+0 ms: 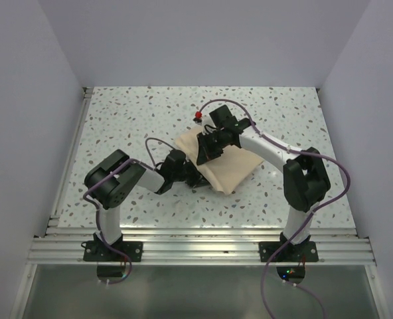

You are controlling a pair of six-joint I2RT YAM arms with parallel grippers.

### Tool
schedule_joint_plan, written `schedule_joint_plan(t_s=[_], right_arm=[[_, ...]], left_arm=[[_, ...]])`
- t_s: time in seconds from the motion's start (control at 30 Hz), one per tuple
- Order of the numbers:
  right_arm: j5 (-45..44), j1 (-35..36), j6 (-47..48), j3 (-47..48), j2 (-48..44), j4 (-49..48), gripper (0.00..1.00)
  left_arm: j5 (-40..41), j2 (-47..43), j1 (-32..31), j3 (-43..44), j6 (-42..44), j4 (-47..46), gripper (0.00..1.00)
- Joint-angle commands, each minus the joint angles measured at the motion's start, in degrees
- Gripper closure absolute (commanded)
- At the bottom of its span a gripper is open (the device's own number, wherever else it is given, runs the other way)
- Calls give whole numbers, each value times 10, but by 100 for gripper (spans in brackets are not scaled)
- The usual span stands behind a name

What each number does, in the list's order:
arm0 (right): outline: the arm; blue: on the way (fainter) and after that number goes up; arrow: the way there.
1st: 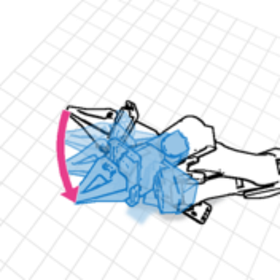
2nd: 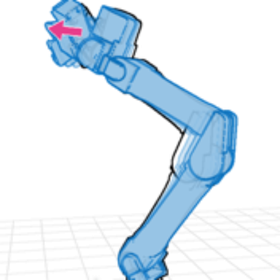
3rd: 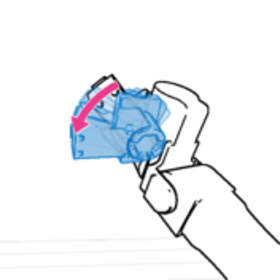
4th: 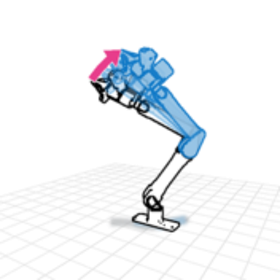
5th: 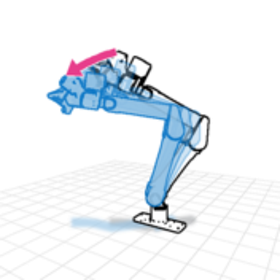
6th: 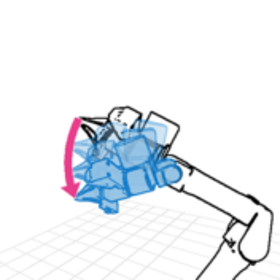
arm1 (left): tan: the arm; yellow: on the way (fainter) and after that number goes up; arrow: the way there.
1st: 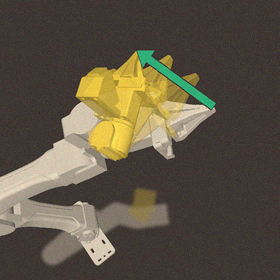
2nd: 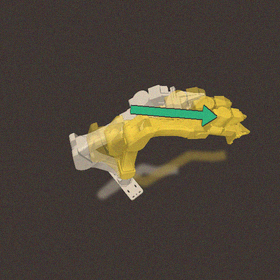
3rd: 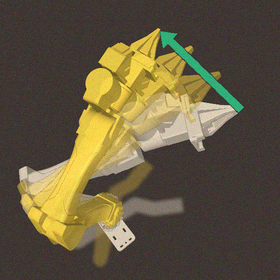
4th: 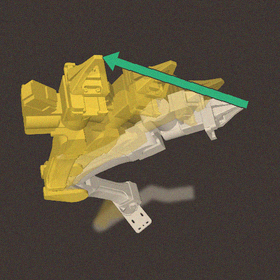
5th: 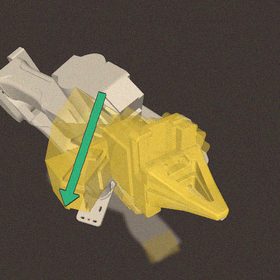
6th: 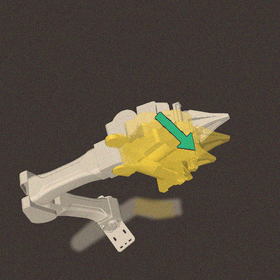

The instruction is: Prepare the surgical pack

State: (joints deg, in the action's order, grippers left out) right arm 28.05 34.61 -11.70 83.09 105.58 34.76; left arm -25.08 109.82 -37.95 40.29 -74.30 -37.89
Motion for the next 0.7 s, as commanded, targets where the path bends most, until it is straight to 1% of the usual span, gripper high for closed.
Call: schedule_joint_plan(t_s=[0.0, 0.3, 0.5, 0.6, 0.67], right_arm=[[31, 5, -8, -6, -27, -2, 100], [35, 4, -12, -6, -27, -2, 100], [73, 1, -23, -2, -24, -8, 100], [97, -2, -31, 2, -20, -8, 100], [105, -3, -32, 6, -19, -5, 100]], left_arm=[[51, -13, -6, 43, 65, -30, 100], [50, -14, -7, 26, 51, -33, 100], [31, 2, -5, 22, 25, -60, 100], [11, 22, 1, 19, 4, -88, 100], [-6, 35, 5, 10, -23, -133, 100]])
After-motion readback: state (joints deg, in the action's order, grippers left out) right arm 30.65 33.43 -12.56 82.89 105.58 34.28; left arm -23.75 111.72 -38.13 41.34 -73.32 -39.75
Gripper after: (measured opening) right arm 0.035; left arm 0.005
